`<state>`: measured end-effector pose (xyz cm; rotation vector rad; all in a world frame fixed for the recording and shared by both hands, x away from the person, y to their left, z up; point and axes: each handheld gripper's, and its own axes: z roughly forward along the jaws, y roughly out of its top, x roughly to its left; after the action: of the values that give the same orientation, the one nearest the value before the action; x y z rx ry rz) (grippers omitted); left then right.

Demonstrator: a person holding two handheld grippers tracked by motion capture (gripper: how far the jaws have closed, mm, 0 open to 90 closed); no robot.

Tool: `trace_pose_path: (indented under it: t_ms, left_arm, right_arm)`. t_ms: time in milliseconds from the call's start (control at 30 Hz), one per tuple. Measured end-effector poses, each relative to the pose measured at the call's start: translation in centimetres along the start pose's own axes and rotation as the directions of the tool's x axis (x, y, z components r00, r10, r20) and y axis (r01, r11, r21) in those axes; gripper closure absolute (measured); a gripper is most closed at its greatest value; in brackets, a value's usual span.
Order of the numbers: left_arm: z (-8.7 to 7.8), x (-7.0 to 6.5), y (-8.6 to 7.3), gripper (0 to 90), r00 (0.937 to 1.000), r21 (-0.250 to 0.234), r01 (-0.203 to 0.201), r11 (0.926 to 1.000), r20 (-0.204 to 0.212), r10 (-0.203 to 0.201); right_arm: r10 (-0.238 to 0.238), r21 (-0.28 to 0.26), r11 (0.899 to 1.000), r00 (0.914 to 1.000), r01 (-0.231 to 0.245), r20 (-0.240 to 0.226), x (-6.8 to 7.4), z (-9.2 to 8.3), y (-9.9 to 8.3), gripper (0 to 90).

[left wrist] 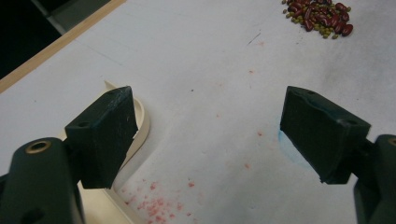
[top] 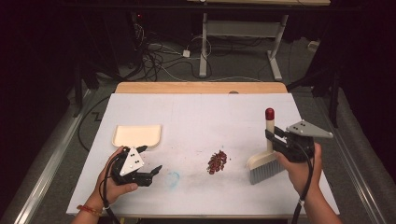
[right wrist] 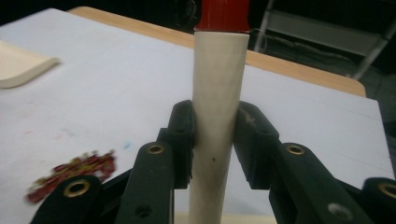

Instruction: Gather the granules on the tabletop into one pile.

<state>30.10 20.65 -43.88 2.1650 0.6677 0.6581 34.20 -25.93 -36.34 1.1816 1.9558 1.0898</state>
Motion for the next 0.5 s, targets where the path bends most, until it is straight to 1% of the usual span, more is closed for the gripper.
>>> trace_pose_path:
  t_ms: [100, 200, 233, 333, 367, 400, 433, 467, 500]
  left_arm:
    - [0.0, 0.1, 0.0, 17.8, 1.0, 0.001, 0.003, 1.0, -0.001, -0.003]
    - [0.0, 0.2, 0.0, 17.8, 1.0, -0.001, 0.003, 1.0, -0.005, -0.003]
    - [-0.1, 0.2, 0.0, 17.8, 1.0, -0.003, 0.003, 1.0, -0.007, -0.003]
    - [-0.3, 0.4, 0.0, 17.8, 0.9999, -0.01, 0.009, 0.9999, -0.014, -0.009]
    - [-0.3, 0.4, 0.0, 17.8, 0.9998, -0.01, 0.009, 0.9999, -0.016, -0.009]
    - [-0.4, 0.4, -0.1, 17.8, 0.9998, -0.013, 0.012, 0.9998, -0.016, -0.012]
    - [-0.4, 0.4, -0.1, 17.8, 0.9998, -0.012, 0.011, 0.9999, -0.015, -0.011]
    - [-0.3, 0.4, -0.1, 17.8, 0.9998, -0.01, 0.01, 0.9999, -0.015, -0.01]
    - [-0.3, 0.4, -0.1, 17.8, 0.9998, -0.009, 0.009, 0.9999, -0.015, -0.01]
  right_arm:
    - [0.039, 0.043, 0.998, 0.9985, -0.041, 0.039, -1.3, 2.3, 0.4, 68.4]
    - [0.072, 0.097, 0.992, 0.995, -0.078, 0.07, -2.4, 4.6, 0.7, 67.8]
    - [0.072, 0.112, 0.99, 0.9941, -0.081, 0.081, -2.7, 5.3, 0.7, 67.2]
    - [0.045, 0.161, 0.985, 0.9878, -0.069, 0.149, -3.5, 7.2, 0.6, 65.9]
    - [0.048, 0.174, 0.982, 0.9853, -0.077, 0.164, -3.9, 7.7, 0.4, 69.5]
    - [0.063, 0.172, 0.981, 0.9837, -0.092, 0.168, -4.3, 8.0, 0.2, 79.8]
    - [0.065, 0.168, 0.981, 0.9794, -0.098, 0.191, -4.7, 8.1, 0.0, 76.6]
    - [0.073, 0.164, 0.981, 0.9755, -0.108, 0.208, -5.1, 8.2, -0.2, 76.0]
    - [0.098, 0.156, 0.979, 0.9758, -0.129, 0.196, -5.4, 8.3, -0.4, 75.1]
